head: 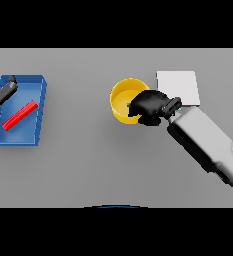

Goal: Pick up the red beaker and tilt it to pour out 1 green nut into yellow bowl. Pick up the yellow bowl and place it on the metallic measuring scale.

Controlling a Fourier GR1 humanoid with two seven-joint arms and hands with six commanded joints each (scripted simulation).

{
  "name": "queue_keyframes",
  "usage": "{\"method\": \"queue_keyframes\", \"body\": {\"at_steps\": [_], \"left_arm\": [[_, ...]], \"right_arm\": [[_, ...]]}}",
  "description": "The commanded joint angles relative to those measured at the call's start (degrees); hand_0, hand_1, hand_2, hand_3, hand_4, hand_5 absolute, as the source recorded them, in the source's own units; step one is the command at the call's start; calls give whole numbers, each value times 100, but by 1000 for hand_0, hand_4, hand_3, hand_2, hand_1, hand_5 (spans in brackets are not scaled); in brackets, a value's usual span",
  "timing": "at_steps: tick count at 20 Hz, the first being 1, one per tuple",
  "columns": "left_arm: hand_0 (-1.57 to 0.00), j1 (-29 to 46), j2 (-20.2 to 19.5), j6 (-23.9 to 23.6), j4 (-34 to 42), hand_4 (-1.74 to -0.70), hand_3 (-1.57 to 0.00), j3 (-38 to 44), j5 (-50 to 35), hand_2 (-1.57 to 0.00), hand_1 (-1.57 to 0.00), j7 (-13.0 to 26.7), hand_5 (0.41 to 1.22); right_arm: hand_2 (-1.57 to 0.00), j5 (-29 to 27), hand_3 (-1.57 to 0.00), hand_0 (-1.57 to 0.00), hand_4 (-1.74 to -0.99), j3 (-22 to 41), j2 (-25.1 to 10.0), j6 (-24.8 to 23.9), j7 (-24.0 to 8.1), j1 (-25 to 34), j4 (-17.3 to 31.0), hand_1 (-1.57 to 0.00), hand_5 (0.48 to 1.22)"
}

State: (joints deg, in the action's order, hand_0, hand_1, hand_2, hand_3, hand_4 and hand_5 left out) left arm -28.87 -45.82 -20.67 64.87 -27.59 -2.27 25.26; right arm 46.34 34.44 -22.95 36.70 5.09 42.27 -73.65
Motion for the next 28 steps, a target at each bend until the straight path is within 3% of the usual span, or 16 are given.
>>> {"method": "queue_keyframes", "body": {"at_steps": [1,4,6,8,15,18,24,28], "left_arm": [[1,-21,12,14,3,-737,1,-16,8,1,1,19,697],[1,69,25,-21,18,-746,1,7,-26,1,1,-68,697],[1,9,-17,26,21,-741,1,3,-14,1,1,62,702],[1,13,-54,-6,98,-744,1,3,8,1,1,152,708],[1,105,-103,14,262,-737,1,16,-34,1,1,214,699],[1,117,-128,23,215,-728,1,29,-20,1,1,201,691],[1,87,-117,39,214,-724,1,14,6,1,1,218,682],[1,157,-141,32,219,-725,1,33,-13,1,1,177,676]], "right_arm": [[-1436,-23,-1260,-1567,-1739,-65,-20,-23,-17,29,16,-1567,1220],[-1439,-109,-1376,-1569,-1740,-248,-133,-91,106,137,154,-1569,1220],[-1472,-176,-1309,-1570,-1740,-417,-219,-35,-42,163,181,-1570,1220],[-1492,-164,-1257,-1570,-1741,-561,-370,-201,13,205,301,-1570,1221],[-1508,-48,-1186,-1571,-1741,-1012,-734,-907,247,468,1319,-1571,1221],[-1506,7,-1176,-1571,-1741,-1146,-771,-1233,351,482,1844,-1571,1221],[-1407,188,-1351,-1571,-1741,-1231,-660,-1742,515,574,2838,-1571,1221],[-1379,218,-1331,-1571,-1741,-1261,-501,-1969,708,592,3347,-1571,1221]]}}
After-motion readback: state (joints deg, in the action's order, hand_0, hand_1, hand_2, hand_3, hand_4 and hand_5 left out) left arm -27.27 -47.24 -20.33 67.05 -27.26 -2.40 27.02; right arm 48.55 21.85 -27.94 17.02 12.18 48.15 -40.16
